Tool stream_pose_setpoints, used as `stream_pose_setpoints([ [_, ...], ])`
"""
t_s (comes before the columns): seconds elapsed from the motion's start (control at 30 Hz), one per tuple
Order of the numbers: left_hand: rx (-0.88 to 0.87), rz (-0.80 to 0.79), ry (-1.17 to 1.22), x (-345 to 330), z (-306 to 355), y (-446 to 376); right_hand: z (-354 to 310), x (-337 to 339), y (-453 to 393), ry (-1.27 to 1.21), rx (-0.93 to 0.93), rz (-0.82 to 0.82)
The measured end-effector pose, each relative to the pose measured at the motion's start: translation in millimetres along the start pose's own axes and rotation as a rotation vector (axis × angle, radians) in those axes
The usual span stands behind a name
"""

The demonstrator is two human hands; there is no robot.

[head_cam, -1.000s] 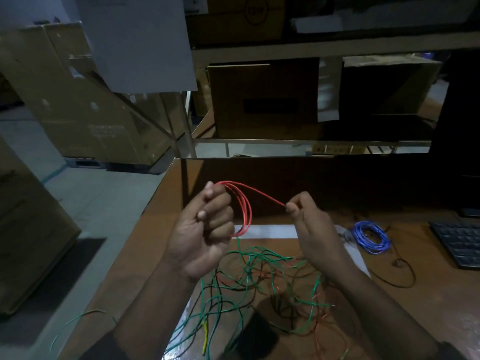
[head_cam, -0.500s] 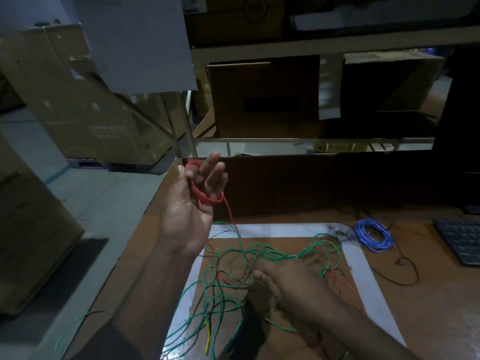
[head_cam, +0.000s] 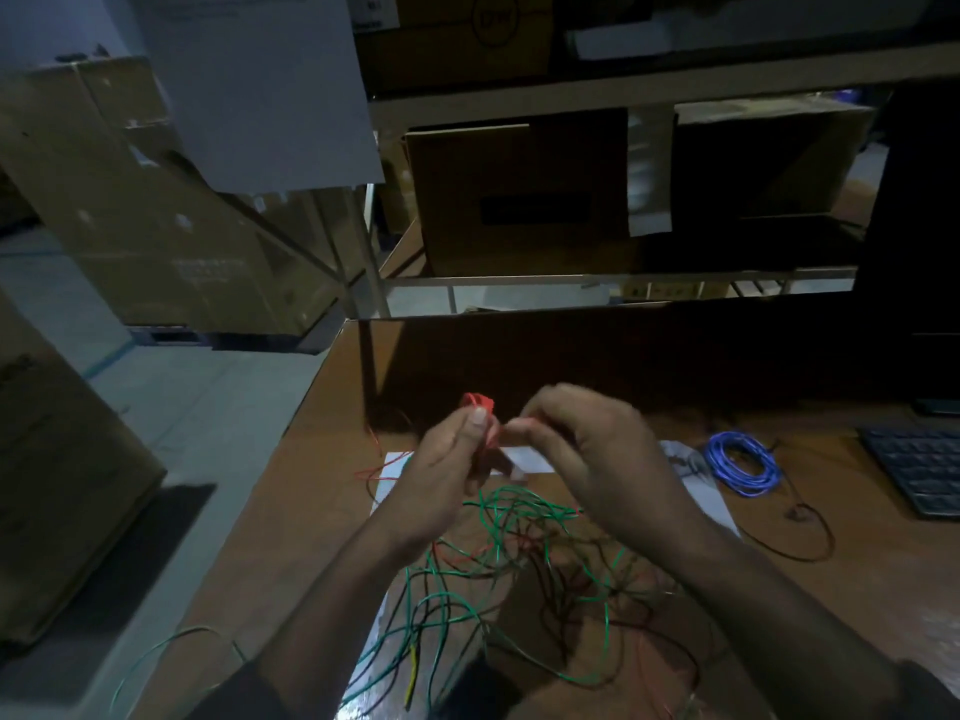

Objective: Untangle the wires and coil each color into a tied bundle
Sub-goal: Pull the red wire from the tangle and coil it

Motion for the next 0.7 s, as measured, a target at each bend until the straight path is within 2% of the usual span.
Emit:
stream_pose_setpoints([
  [0.2,0.039,-0.134,0.430,-16,10,7,29,27,-15,0.010,-0.133,0.190],
  [0.37,0.109,-0.266,0.657,-21,12,13,48,27,-15,-0.149,-0.239,0.136],
  [0.53,0.134,-0.441,1.153,-7,19,12,72,22,-2,-0.322,-0.301,0.140],
  [0.7,0.027,-0.381,1.310,24,26,2,90,6,20,-0.351,-0.353,0.116],
])
Point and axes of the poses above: each hand's wrist, its own y-axis away from the middle knuckle, its own x-axis out of the back of the hand, z = x × y, the point moved 8 cm from there along -y, towards the middle knuckle, and after that the axes turned 14 degrees about -y, right-handed, at the moved point
